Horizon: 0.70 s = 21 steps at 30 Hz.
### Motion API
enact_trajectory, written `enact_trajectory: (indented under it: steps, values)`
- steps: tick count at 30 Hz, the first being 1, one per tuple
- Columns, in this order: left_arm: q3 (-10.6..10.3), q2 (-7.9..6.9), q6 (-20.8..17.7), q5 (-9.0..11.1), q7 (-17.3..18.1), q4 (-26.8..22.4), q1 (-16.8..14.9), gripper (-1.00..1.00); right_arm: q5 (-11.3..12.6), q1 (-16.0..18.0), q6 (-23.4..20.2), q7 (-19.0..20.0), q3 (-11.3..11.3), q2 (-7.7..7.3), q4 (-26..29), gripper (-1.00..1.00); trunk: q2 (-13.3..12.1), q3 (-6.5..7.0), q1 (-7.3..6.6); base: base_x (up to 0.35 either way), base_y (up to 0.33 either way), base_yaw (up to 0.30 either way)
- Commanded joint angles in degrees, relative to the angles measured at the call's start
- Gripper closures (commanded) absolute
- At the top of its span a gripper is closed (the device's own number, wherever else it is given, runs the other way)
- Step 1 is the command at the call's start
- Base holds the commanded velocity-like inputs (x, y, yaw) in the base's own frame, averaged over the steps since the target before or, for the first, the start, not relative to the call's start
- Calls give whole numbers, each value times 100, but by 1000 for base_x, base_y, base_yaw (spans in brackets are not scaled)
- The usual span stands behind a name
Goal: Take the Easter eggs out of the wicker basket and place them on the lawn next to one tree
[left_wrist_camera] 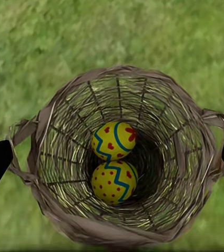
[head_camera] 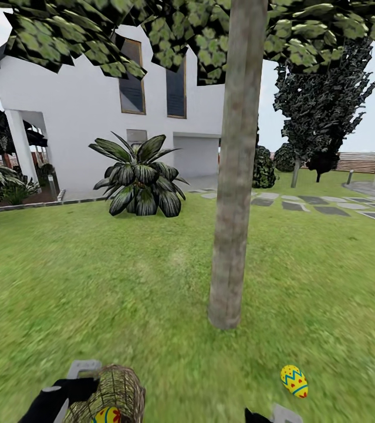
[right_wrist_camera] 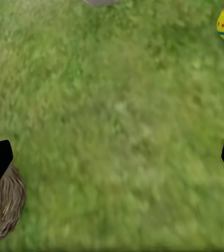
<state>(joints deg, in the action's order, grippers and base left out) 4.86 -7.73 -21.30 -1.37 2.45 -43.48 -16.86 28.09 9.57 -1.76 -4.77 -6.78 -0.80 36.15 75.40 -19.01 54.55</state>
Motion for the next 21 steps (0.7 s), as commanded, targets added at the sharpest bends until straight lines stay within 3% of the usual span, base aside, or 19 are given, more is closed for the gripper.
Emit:
enact_trajectory:
  steps: [1,15,21]
  values:
    - [15,2,-32,-15,26,23,-2,-100,42,2,-15,-83,-41,-8,-20,-100,5,-7,0,0,0,0]
    - [9,4,-39,-8,31,100,2,-100,81,-9,-81,-96,-32,-13,-457,-100,5,-7,0,0,0,0]
    - [3,15,-55,19,36,293,22,-100,139,-53,-49,93,-30,6,-262,-100,5,-7,0,0,0,0]
